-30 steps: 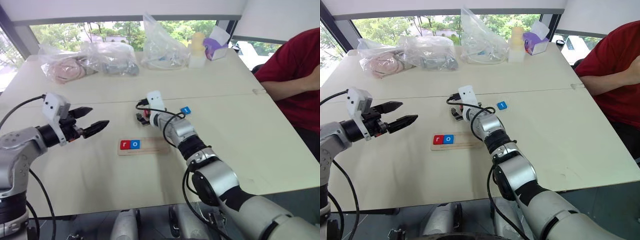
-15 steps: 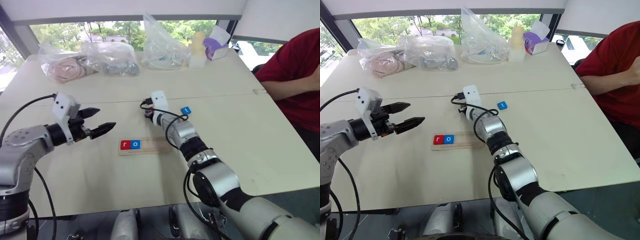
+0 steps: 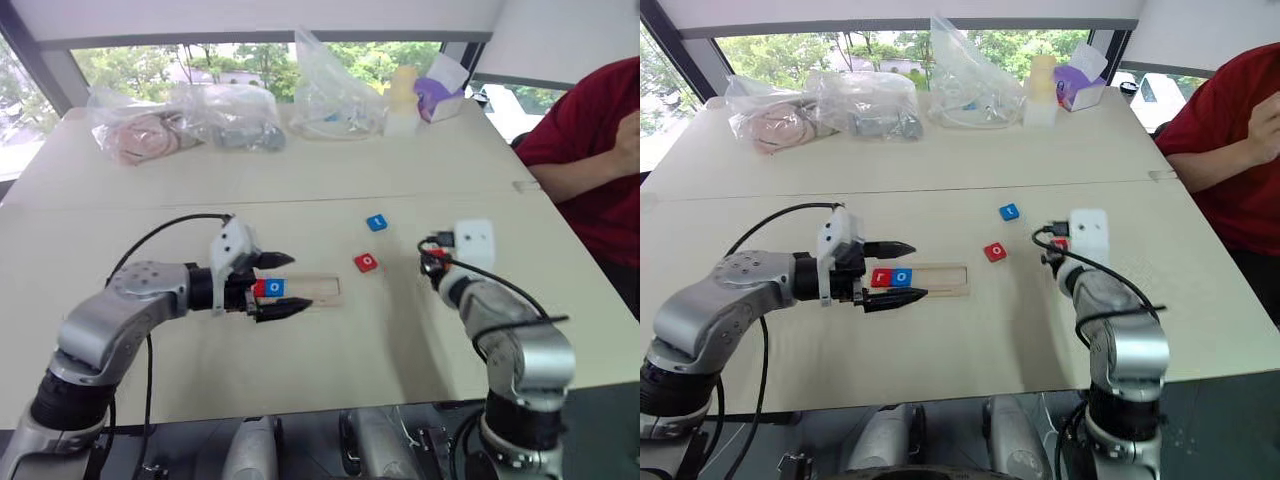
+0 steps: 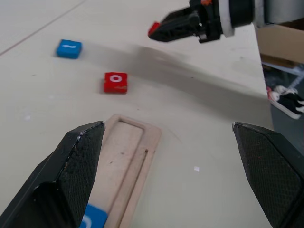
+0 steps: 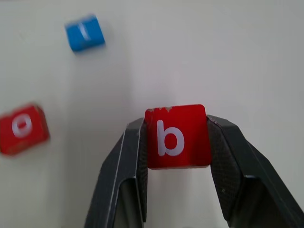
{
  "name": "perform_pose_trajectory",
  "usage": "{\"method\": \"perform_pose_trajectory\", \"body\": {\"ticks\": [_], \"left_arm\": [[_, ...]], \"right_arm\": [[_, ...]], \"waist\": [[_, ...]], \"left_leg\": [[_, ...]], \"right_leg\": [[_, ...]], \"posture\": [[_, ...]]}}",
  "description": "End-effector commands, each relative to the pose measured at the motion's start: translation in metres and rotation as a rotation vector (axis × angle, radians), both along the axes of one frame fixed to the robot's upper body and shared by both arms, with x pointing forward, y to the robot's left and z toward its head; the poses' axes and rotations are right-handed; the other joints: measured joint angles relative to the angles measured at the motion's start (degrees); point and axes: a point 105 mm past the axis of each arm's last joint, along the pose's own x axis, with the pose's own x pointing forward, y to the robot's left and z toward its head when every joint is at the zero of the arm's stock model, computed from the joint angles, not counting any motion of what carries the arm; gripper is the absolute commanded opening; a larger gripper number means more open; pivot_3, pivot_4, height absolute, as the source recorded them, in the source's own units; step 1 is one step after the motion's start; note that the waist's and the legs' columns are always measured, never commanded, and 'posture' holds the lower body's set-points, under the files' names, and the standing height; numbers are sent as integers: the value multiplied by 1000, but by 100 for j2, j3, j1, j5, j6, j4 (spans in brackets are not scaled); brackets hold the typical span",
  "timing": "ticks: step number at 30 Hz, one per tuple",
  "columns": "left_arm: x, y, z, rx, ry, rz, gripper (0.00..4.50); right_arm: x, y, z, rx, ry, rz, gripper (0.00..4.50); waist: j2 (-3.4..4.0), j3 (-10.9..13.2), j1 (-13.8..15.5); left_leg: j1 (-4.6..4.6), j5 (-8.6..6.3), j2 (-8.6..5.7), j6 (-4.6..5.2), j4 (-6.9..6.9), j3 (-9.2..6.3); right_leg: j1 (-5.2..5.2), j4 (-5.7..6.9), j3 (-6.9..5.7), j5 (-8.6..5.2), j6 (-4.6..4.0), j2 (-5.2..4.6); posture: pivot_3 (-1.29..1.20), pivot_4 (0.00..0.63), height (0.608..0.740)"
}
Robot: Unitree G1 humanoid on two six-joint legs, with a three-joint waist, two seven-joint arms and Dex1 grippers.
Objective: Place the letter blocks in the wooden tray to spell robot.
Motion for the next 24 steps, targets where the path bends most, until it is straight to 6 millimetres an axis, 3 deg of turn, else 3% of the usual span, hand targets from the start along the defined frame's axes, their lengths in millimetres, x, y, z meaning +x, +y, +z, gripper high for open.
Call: {"method": "perform_pose_trajectory", "body": {"ticks": [1, 8, 14, 15, 19, 24], "left_arm": [[8, -2, 5, 11, -58, -17, 4500], [12, -7, 7, -16, -61, -41, 4500], [12, 1, 8, -7, -59, -16, 4500], [12, 3, 8, -1, -57, -12, 4500], [10, 16, 11, 17, -55, 3, 4500], [-1, 19, 13, 42, -22, -54, 4500]], "right_arm": [[-9, 9, -2, 18, 36, -17, 1186], [-4, 15, -23, 160, 158, -76, 1186], [-5, 17, -22, 129, 159, -50, 4244], [-4, 14, -18, 105, 142, -46, 4432], [8, -5, 26, -70, -104, 68, 4432], [2, 0, 38, -130, -197, 452, 4432]], "waist": [[0, 0, -27], [-2, -1, -22], [-2, -2, -25], [-2, -2, -24], [6, 5, -2], [3, 4, -24]], "left_leg": [[2, 0, 0, 0, 1, -7], [-1, 0, 0, 0, 0, -8], [2, 0, 0, 0, 0, -11], [1, 0, 0, 0, 0, -11], [-5, 0, -8, 0, 0, -9], [-4, -1, -11, 1, -4, -3]], "right_leg": [[0, 0, 1, 3, -7, 6], [0, -8, 5, 5, -4, 9], [4, -9, 5, 3, -8, 9], [5, -10, 5, 2, -9, 8], [4, -17, 4, -2, -6, -6], [5, -23, 9, -7, 7, -3]], "posture": [[0, 150, 738], [0, 150, 738], [0, 150, 738], [0, 150, 738], [0, 150, 738], [0, 150, 738]]}}
